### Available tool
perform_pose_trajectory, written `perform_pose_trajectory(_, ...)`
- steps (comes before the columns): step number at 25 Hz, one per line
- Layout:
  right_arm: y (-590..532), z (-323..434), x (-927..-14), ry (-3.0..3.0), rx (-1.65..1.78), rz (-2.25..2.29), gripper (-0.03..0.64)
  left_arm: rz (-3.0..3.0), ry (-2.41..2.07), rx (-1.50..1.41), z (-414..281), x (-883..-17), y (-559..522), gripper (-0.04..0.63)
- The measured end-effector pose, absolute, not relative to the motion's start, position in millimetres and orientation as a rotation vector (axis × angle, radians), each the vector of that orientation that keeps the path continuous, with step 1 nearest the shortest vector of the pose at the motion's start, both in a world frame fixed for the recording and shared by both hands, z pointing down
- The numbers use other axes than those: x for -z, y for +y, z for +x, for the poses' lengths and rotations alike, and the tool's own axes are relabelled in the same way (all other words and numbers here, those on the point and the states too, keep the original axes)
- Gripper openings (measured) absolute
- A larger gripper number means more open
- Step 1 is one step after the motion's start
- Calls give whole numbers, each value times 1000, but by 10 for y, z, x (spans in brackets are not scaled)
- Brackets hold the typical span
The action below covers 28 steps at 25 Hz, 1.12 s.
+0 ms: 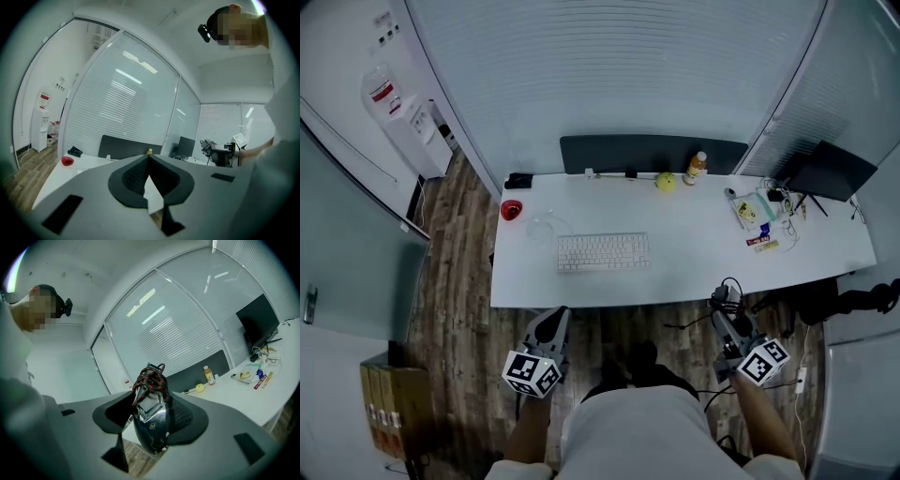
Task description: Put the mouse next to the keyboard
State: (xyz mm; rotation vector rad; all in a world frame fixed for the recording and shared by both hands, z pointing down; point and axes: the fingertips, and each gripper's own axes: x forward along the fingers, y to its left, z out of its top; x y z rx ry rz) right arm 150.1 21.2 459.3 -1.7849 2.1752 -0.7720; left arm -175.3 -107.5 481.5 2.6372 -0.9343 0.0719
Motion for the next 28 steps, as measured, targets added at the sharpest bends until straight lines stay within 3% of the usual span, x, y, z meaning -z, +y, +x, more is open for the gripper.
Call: perform_pose_trajectory(28,-1604,2238,-5742,2440,1189,-1476,236,2437,-1159,-175,-680,-5332,-1771,17)
